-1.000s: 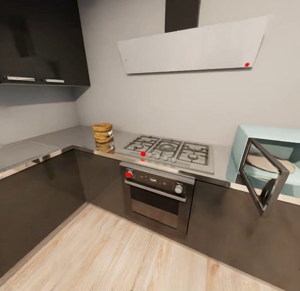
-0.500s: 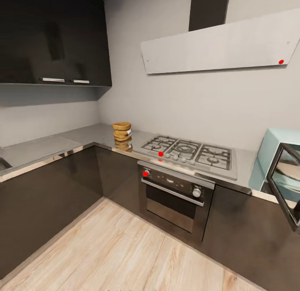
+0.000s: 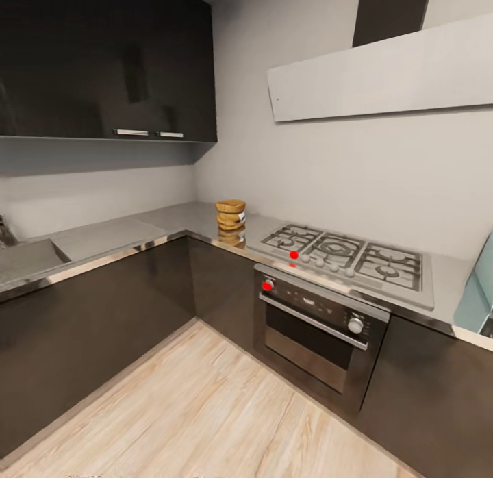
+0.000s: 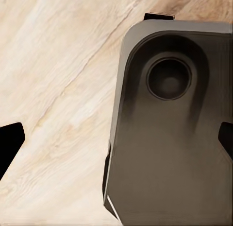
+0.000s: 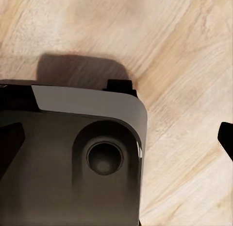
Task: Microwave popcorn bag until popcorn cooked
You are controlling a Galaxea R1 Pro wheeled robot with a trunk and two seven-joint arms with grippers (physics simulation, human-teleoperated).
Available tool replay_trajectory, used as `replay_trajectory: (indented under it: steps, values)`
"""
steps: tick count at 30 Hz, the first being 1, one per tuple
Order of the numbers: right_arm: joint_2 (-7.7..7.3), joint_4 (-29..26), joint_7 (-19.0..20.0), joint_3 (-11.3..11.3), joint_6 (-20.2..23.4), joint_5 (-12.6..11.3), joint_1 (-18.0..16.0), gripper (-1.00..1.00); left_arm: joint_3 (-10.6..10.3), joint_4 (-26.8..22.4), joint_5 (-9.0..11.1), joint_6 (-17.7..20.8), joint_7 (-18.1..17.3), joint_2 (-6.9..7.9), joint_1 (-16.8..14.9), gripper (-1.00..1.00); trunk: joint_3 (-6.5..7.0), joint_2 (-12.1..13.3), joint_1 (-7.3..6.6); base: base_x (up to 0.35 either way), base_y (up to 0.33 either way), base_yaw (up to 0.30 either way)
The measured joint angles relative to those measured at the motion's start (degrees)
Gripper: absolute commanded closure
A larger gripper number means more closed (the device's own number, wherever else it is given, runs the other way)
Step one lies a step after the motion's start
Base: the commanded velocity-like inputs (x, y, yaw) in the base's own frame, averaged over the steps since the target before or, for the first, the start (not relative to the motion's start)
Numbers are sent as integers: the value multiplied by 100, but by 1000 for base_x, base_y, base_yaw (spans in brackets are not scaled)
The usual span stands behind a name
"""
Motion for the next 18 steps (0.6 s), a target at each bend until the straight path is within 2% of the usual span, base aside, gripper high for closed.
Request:
replay_trajectory:
  steps: [9,13,18]
  values:
    - [17,4,-2,2,1,3,0,-100,10,16,6,8,-25,-36,0,-100,0,0,0,0,0,261]
    - [14,5,6,2,1,3,0,-100,6,26,8,24,-87,-29,0,-100,0,0,-1,90,34,43]
    - [-1,4,8,4,18,3,0,-100,1,37,10,42,-303,-20,0,-100,0,0,-3,276,116,4]
